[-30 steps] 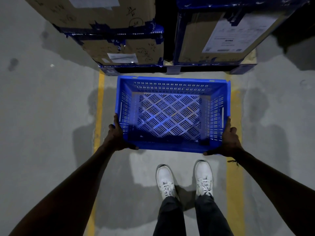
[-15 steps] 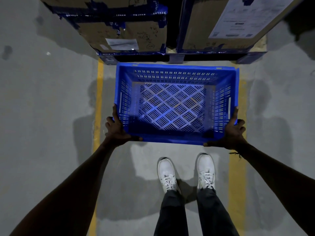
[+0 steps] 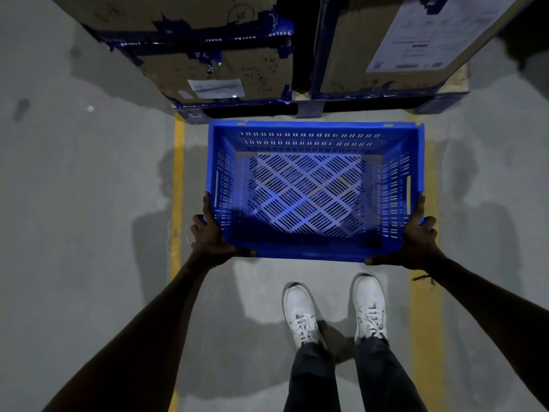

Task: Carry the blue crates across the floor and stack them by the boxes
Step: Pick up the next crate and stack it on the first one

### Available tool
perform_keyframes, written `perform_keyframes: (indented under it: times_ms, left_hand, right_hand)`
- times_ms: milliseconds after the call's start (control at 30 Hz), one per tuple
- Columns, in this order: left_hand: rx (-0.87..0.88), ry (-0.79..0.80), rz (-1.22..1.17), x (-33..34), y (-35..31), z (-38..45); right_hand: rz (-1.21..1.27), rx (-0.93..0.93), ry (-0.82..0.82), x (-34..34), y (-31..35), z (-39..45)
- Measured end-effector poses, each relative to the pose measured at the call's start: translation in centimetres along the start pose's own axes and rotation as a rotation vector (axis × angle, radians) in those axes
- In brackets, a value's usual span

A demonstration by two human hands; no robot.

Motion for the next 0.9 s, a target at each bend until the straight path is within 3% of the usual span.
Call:
perform_keyframes:
  times_ms: [533, 900]
  left_hand:
    - [-0.037, 0.001, 0.044, 0.0, 0.0, 0.4]
    - [-0.249, -0.075, 0.298, -0.3, -1.3, -3.3]
  right_hand:
    - [0.016, 0.031, 0.0, 0.7, -1.4, 1.3]
    - [-0.001, 0.123, 0.058, -1.6, -0.8, -0.5]
Point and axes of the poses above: each hand's wrist, its own z-axis towards the middle knuckle, its own x-axis out of the palm, y = z × x, the point moved 8 cm from there along z, towards the middle knuckle
